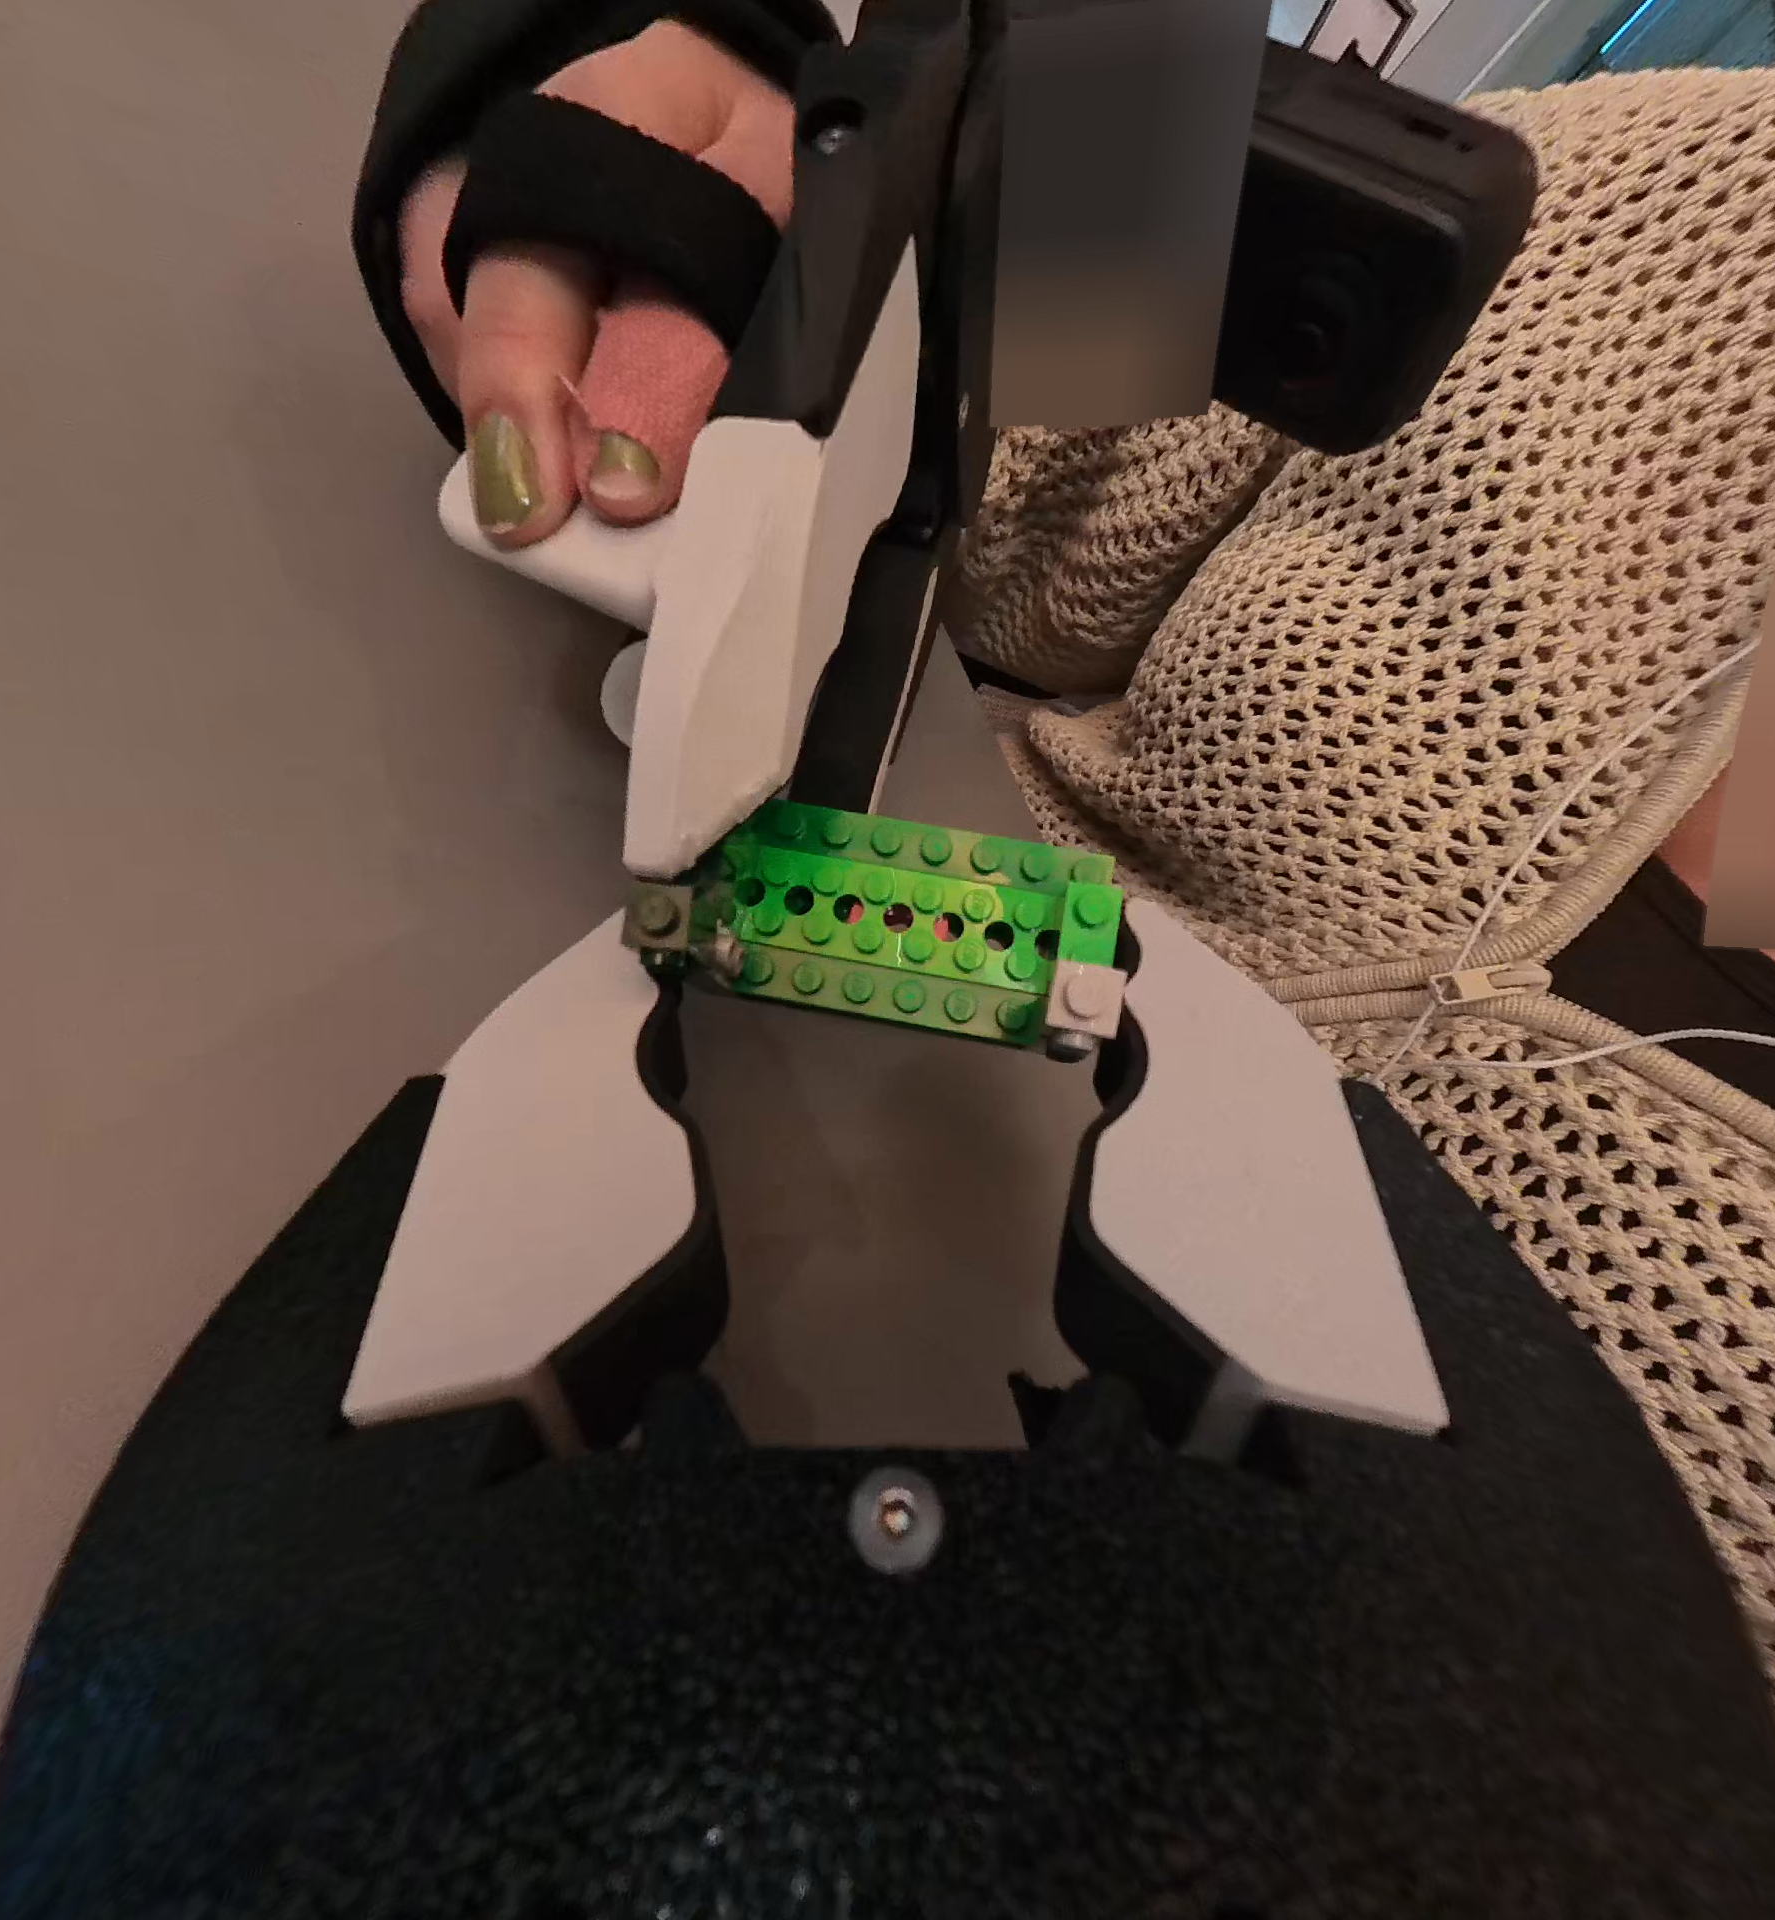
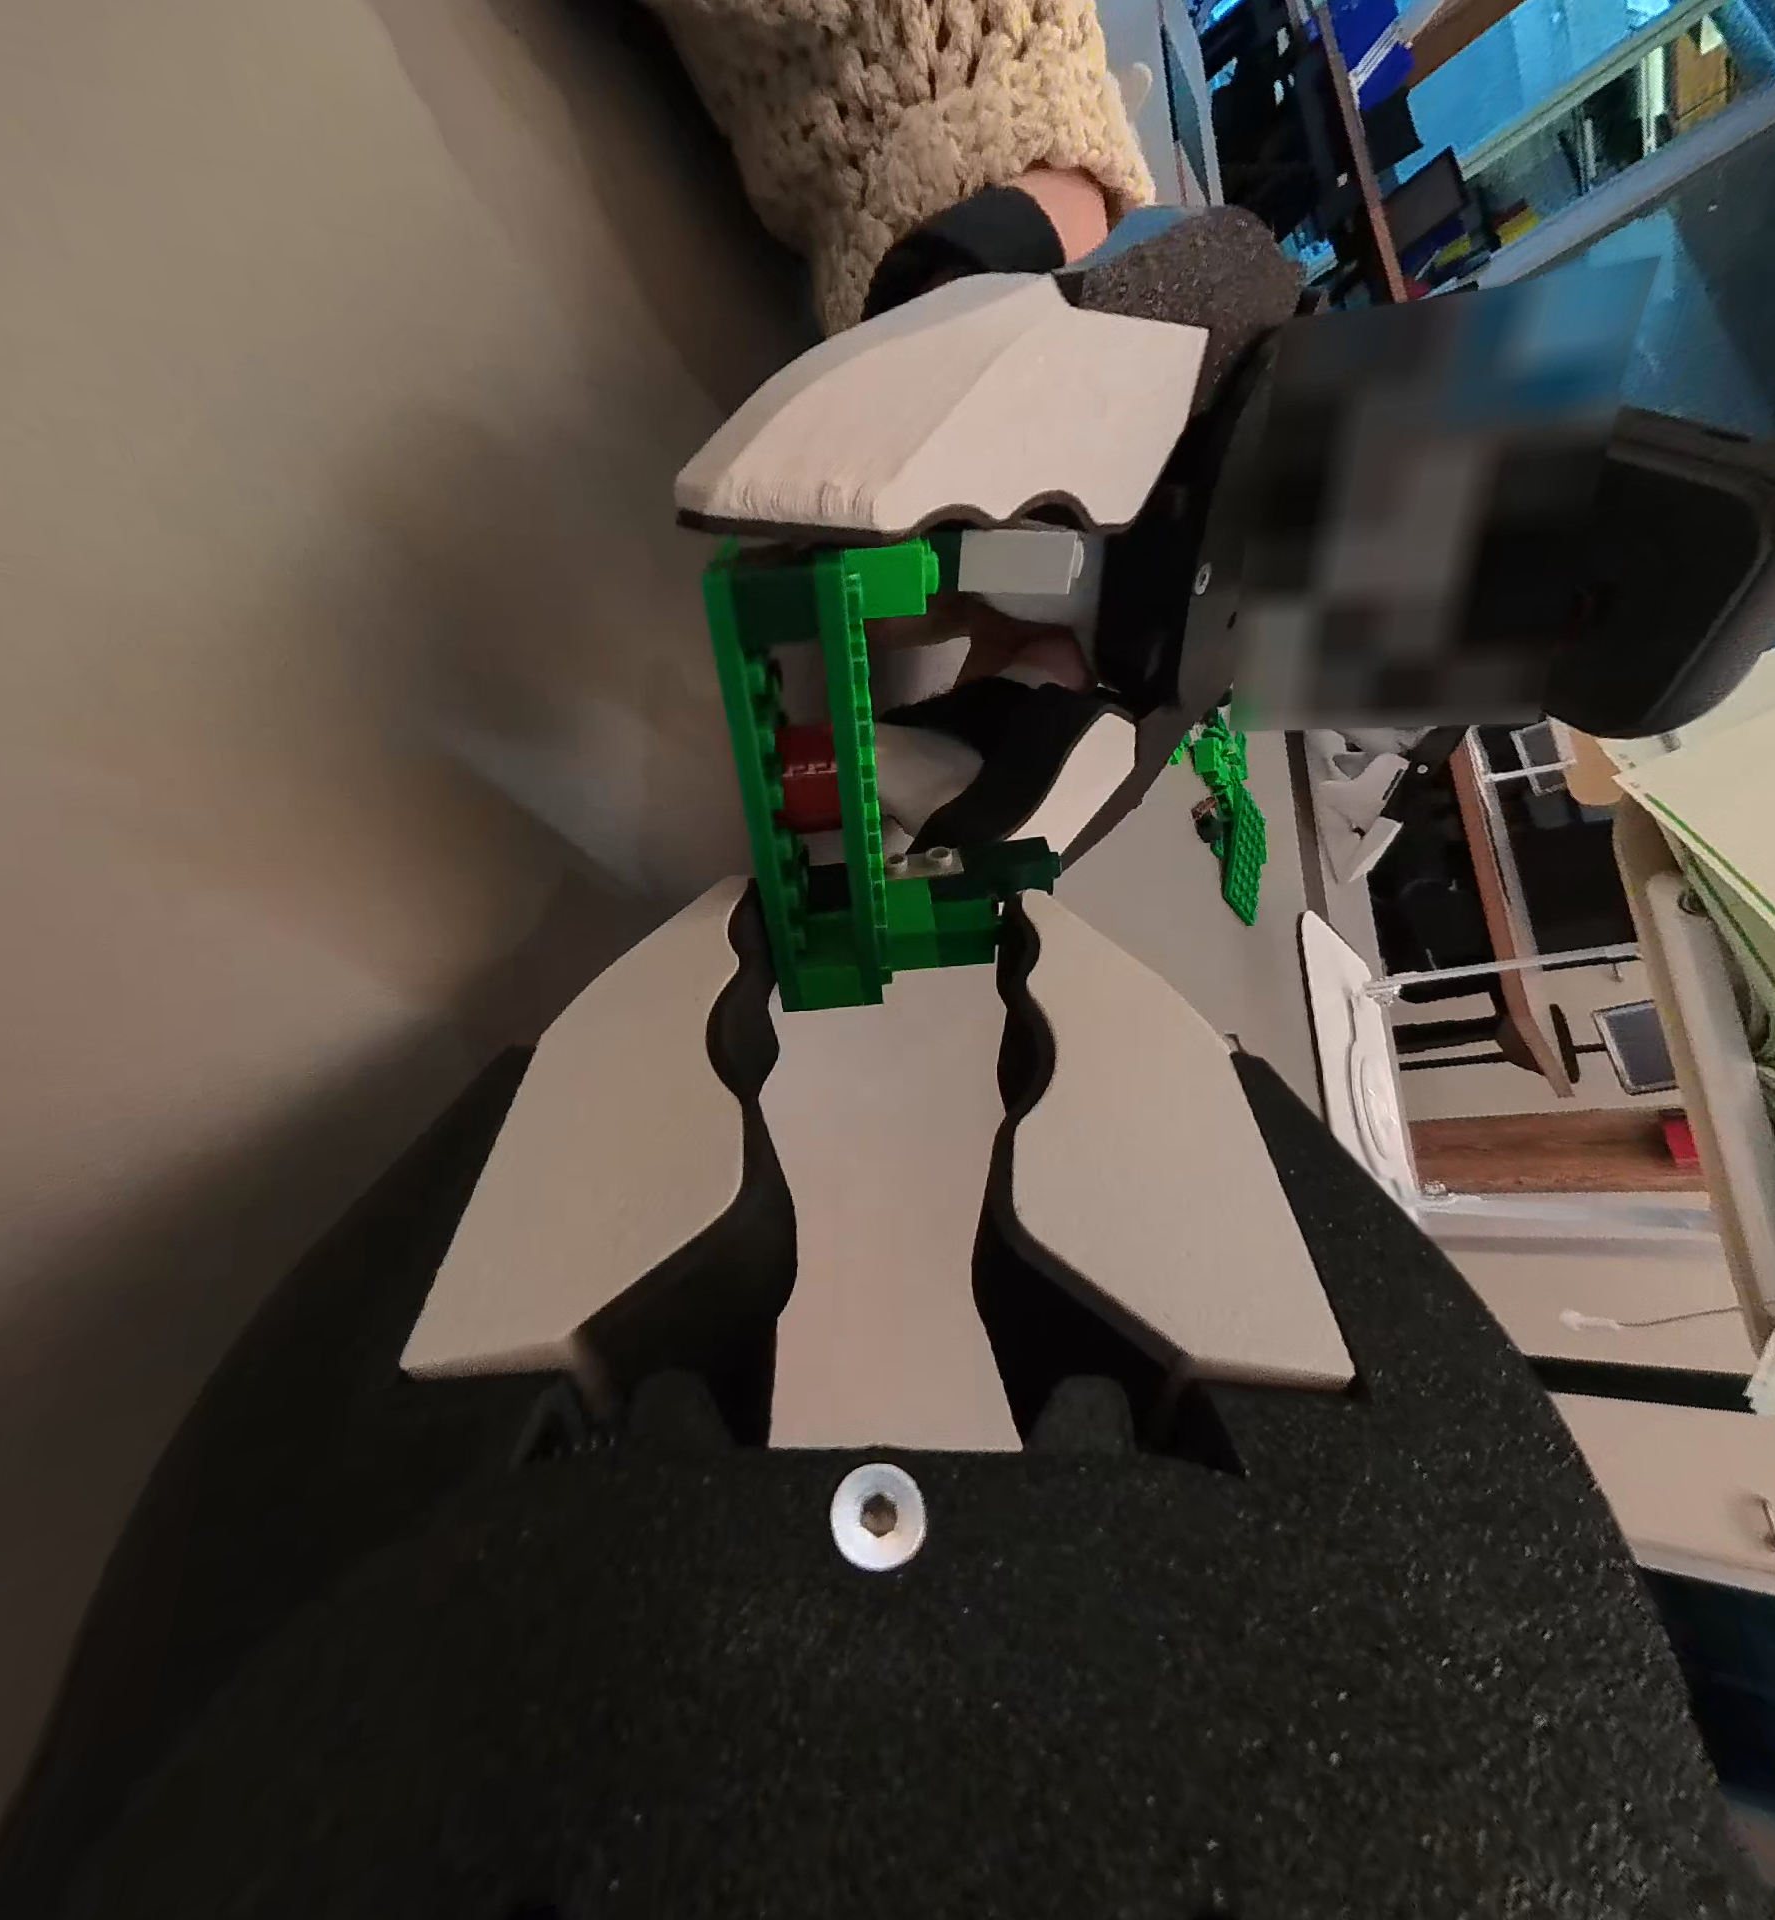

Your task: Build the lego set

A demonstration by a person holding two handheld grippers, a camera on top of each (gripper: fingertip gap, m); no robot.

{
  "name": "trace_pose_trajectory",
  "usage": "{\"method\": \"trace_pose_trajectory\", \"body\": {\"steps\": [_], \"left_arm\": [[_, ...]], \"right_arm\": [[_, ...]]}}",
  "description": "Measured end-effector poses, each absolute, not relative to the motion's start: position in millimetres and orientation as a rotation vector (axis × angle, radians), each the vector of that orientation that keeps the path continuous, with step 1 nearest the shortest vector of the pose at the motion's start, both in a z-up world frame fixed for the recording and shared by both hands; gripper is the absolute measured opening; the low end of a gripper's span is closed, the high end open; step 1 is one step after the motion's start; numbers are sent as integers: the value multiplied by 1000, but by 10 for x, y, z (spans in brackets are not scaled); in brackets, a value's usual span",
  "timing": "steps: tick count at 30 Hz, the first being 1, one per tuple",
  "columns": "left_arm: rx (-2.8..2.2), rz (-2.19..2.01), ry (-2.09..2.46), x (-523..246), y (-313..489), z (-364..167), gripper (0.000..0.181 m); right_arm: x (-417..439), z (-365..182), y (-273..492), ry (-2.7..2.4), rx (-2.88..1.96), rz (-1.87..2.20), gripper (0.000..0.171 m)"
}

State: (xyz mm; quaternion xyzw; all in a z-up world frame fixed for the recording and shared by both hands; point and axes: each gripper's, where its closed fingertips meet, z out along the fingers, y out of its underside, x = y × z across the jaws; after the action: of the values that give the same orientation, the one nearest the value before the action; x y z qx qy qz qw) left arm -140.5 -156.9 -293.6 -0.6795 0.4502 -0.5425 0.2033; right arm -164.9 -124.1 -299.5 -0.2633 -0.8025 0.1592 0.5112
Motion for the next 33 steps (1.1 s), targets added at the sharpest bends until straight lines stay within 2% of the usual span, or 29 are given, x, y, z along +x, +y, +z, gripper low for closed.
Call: {"method": "trace_pose_trajectory", "body": {"steps": [8, 14, 17, 23, 26, 28, 30, 33], "left_arm": [[-1929, -1440, 1332, -1401, -1608, -3030, 78], [-1902, -1425, 1266, -1410, -1510, -2953, 79], [-1930, -1249, 1237, -1487, -1342, -2989, 78], [-2048, -702, 1219, -1776, -929, -3234, 79], [-2085, -629, 1195, -1803, -872, -3317, 79], [-2096, -657, 1182, -1786, -885, -3311, 82], [-2105, -684, 1166, -1793, -913, -3291, 96], [-2069, -672, 1147, -1880, -961, -3197, 101]], "right_arm": [[-1629, -3056, -1260, -1977, -577, 297, 41], [-1662, -2971, -1210, -1897, -633, 400, 46], [-1638, -2970, -1124, -1879, -671, 412, 57], [-1548, -2997, -830, -1847, -788, 390, 57], [-1540, -2986, -765, -1815, -846, 431, 57], [-1545, -2972, -752, -1790, -871, 463, 57], [-1549, -2956, -741, -1760, -890, 492, 57], [-1545, -2915, -681, -1702, -924, 520, 57]]}}
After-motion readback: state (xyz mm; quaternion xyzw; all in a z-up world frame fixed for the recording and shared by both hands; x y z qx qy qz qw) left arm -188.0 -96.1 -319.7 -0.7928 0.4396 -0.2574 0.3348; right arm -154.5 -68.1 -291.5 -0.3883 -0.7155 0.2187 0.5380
